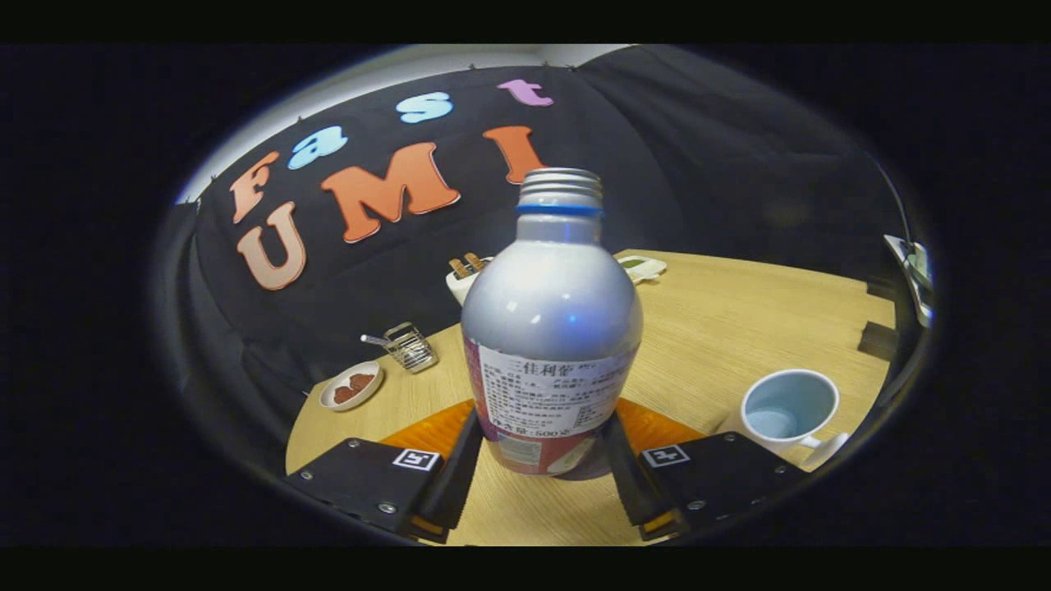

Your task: Take the bottle from table, then pour the juice into the cup, finally place the bottle on the coaster

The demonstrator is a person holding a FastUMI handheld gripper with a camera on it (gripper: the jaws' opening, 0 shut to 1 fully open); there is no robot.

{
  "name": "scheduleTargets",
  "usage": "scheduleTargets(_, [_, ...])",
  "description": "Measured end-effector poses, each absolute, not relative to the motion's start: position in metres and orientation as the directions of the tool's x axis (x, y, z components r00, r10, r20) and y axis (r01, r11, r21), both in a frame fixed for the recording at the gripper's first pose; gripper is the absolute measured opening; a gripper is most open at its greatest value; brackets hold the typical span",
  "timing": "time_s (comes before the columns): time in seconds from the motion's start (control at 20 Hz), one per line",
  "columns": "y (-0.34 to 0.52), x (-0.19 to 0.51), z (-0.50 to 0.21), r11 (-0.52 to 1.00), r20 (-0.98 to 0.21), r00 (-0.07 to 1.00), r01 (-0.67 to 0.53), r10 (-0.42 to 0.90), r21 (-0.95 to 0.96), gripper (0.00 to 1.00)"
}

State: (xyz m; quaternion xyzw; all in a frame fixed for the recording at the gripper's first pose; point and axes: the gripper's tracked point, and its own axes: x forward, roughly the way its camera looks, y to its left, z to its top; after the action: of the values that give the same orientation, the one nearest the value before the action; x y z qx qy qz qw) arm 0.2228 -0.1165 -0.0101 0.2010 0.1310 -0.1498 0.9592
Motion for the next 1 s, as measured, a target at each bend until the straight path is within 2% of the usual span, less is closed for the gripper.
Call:
scheduleTargets(0.2, [-0.125,0.232,-0.028,0.918,-0.333,0.894,0.365,-0.3,0.155,0.75])
scheduleTargets(0.45, [-0.119,0.243,-0.046,0.938,-0.344,0.884,0.346,-0.317,0.025,0.75])
scheduleTargets(1.0, [-0.115,0.244,-0.067,0.936,-0.362,0.872,0.352,-0.329,0.0,0.81])
